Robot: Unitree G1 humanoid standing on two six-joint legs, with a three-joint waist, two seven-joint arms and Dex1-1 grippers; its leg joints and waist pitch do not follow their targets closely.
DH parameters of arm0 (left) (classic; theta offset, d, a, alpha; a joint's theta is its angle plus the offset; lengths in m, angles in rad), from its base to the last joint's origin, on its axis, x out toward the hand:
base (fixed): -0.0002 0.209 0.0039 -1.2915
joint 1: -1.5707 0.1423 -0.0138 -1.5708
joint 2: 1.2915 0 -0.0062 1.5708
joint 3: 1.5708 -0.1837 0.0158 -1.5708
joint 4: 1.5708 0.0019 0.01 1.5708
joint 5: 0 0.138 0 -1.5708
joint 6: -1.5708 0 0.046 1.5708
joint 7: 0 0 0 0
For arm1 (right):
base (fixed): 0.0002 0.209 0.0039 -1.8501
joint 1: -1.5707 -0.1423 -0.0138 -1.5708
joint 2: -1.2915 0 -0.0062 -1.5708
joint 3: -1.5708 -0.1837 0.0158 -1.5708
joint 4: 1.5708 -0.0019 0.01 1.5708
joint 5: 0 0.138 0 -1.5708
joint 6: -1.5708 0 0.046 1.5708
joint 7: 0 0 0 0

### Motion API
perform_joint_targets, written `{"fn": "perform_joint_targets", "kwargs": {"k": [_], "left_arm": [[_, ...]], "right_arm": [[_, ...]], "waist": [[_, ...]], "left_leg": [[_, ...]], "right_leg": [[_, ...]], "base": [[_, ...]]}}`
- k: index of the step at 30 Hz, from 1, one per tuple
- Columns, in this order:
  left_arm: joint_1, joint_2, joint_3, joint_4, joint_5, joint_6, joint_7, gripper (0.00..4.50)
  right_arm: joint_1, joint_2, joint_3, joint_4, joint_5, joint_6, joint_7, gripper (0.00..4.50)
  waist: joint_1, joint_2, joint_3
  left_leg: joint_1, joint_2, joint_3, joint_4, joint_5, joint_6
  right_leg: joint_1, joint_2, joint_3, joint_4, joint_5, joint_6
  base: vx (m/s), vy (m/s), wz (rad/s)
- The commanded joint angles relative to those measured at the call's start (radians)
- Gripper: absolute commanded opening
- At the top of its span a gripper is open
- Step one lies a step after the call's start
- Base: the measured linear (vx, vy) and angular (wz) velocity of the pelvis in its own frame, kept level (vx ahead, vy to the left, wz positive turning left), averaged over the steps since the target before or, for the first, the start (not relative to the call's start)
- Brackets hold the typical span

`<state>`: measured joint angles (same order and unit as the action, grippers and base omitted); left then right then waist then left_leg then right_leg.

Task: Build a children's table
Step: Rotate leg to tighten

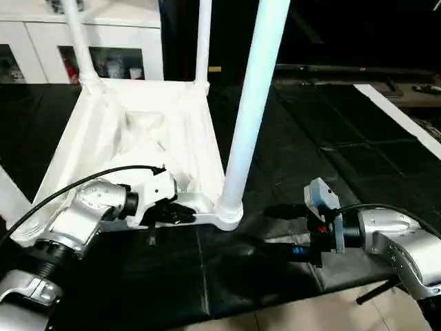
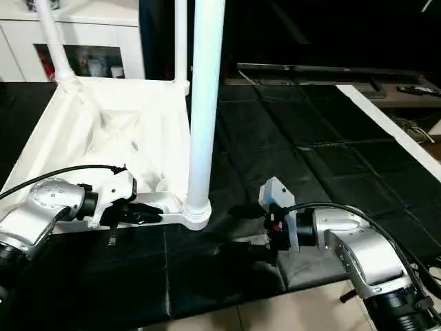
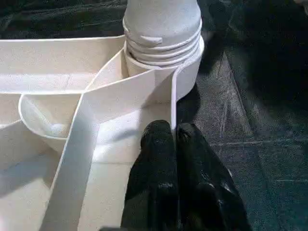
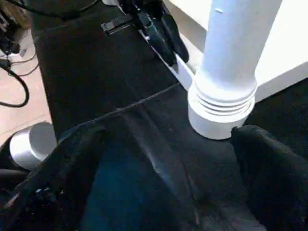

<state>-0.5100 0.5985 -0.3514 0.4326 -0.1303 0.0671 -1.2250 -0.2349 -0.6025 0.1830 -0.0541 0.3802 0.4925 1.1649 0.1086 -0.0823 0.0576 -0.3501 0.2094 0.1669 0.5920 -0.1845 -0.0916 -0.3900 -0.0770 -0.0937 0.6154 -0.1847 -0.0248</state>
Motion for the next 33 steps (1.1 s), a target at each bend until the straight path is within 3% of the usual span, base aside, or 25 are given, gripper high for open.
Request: {"fn": "perform_joint_targets", "kwargs": {"k": [1,6,11,12,19,26,29,31,33], "left_arm": [[-0.013,-0.024,-0.010,0.016,0.002,0.035,0.003,0.29],[-0.035,-0.035,0.002,0.030,0.023,0.074,0.038,0.66],[-0.042,-0.033,0.005,0.042,0.031,0.091,0.039,0.66],[-0.046,-0.035,0.011,0.055,0.030,0.099,0.036,0.37],[-0.041,-0.031,0.006,0.037,0.020,0.122,-0.007,0.04],[-0.048,-0.024,-0.014,0.024,0.037,0.130,-0.036,0.04],[-0.054,-0.009,-0.042,0.023,0.067,0.114,-0.066,0.04],[-0.050,-0.009,-0.045,0.013,0.073,0.101,-0.077,0.04],[-0.047,-0.018,-0.035,0.009,0.075,0.089,-0.053,0.04]], "right_arm": [[-0.004,-0.008,0.002,0.013,-0.013,-0.011,0.002,4.50],[-0.013,-0.004,0.008,0.006,-0.012,0.000,-0.003,4.50],[-0.012,-0.003,0.010,-0.014,-0.006,0.014,-0.011,4.50],[-0.011,-0.004,0.009,-0.021,-0.002,0.019,-0.012,4.50],[-0.008,-0.011,0.006,-0.025,0.002,0.020,-0.007,4.50],[-0.012,-0.008,0.009,0.007,-0.009,-0.004,-0.003,4.50],[-0.027,0.005,0.024,0.058,-0.032,-0.029,-0.006,4.50],[-0.038,0.011,0.030,0.082,-0.039,-0.038,-0.004,4.50],[-0.040,0.012,0.029,0.085,-0.036,-0.039,-0.002,4.50]], "waist": [[0.000,0.009,-0.064],[0.006,0.014,-0.060],[0.004,0.012,-0.059],[0.005,0.011,-0.060],[0.005,0.011,-0.062],[0.000,0.012,-0.066],[0.000,0.013,-0.065],[-0.001,0.006,-0.065],[0.000,0.009,-0.064]], "left_leg": [[0.005,0.029,-0.001,-0.071,-0.181,0.002],[0.009,0.030,-0.003,-0.073,-0.230,-0.009],[0.010,0.029,-0.006,-0.074,-0.248,-0.012],[0.009,0.029,-0.006,-0.074,-0.245,-0.012],[0.007,0.030,-0.007,-0.074,-0.232,-0.010],[0.006,0.030,-0.004,-0.072,-0.185,-0.002],[0.007,0.029,-0.002,-0.072,-0.193,-0.002],[0.005,0.029,-0.003,-0.072,-0.197,-0.005],[0.005,0.030,-0.003,-0.072,-0.197,-0.004]], "right_leg": [[0.047,-0.072,0.058,-0.067,-0.212,-0.160],[0.044,-0.075,0.057,-0.080,-0.314,-0.131],[0.042,-0.075,0.055,-0.089,-0.379,-0.103],[0.042,-0.076,0.055,-0.089,-0.381,-0.099],[0.042,-0.076,0.055,-0.086,-0.355,-0.108],[0.047,-0.072,0.057,-0.068,-0.211,-0.160],[0.046,-0.074,0.057,-0.072,-0.227,-0.163],[0.048,-0.075,0.056,-0.073,-0.253,-0.154],[0.048,-0.075,0.057,-0.074,-0.258,-0.149]], "base": [[0.000,0.000,0.00],[0.000,0.000,0.00],[0.000,0.000,0.00],[0.000,0.000,0.00],[0.000,0.000,0.00],[0.000,0.000,0.00],[0.000,0.000,0.00],[0.000,0.000,0.00],[0.000,0.000,0.00]]}}
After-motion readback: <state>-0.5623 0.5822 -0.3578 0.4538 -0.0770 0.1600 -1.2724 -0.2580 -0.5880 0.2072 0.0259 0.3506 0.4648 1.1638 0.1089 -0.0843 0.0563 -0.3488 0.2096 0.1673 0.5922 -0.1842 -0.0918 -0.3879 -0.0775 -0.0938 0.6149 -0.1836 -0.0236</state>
